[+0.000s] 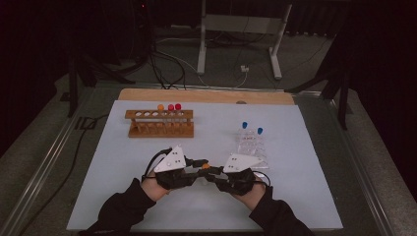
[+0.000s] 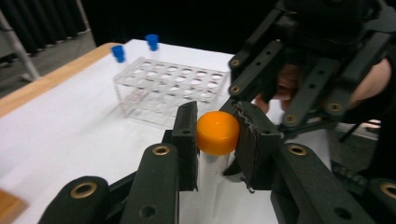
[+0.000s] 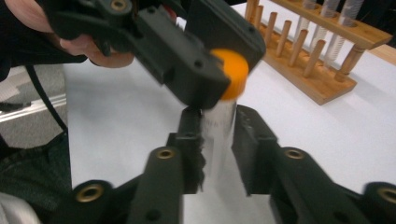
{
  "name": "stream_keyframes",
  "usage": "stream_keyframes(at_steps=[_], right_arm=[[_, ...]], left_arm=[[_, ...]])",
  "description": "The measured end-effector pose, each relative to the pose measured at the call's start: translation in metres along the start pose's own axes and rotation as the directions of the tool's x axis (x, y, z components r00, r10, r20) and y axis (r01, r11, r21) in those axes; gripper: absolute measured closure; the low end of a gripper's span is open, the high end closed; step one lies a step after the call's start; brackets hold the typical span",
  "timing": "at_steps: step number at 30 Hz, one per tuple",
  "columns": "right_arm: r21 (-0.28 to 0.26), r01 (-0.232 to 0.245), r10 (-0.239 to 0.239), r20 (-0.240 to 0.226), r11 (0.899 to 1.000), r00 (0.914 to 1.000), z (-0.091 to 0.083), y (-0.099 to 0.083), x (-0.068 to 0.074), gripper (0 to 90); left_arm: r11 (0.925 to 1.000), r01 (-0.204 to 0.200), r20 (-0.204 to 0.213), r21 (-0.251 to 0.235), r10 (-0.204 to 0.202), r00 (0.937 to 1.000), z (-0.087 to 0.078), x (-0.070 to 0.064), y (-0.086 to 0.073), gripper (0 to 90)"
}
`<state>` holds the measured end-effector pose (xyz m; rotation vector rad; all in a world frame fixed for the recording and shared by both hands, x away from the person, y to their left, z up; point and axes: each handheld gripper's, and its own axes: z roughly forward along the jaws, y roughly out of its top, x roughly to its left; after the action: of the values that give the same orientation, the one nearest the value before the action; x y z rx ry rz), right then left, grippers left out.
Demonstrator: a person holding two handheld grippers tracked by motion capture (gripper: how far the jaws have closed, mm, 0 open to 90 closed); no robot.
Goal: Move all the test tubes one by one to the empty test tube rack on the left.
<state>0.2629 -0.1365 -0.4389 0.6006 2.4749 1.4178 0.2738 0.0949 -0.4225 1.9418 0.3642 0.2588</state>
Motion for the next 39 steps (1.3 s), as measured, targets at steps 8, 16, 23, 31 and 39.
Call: stream_keyframes(at_steps=[8, 16, 23, 31, 39], right_arm=[[-0.059, -0.033, 0.036, 0.039, 0.998, 0.9986, -0.009, 0.002, -0.003, 42.2], [-0.107, -0.089, 0.093, 0.037, 0.99, 0.995, -0.016, 0.004, -0.009, 17.7], [-0.147, -0.099, 0.105, 0.034, 0.984, 0.9939, -0.025, 0.005, -0.01, 1.8], [-0.155, -0.105, 0.109, 0.017, 0.982, 0.9939, -0.026, 0.003, -0.012, 1.6], [-0.163, -0.105, 0.109, 0.017, 0.981, 0.9939, -0.027, 0.003, -0.014, 1.6]], left_arm=[[0.9996, 0.022, -0.068, -0.016, -0.023, 0.9975, -0.022, 0.022, 0.011, 71.9], [0.9988, 0.032, -0.178, -0.038, -0.038, 0.9834, -0.05, 0.049, 0.026, 71.9], [0.9978, 0.049, -0.297, -0.044, -0.06, 0.953, -0.07, 0.079, 0.035, 71.9], [0.9944, 0.083, -0.414, -0.066, -0.103, 0.9045, -0.087, 0.111, 0.036, 71.9], [0.99, 0.109, -0.489, -0.089, -0.139, 0.8611, -0.092, 0.143, 0.036, 71.9]])
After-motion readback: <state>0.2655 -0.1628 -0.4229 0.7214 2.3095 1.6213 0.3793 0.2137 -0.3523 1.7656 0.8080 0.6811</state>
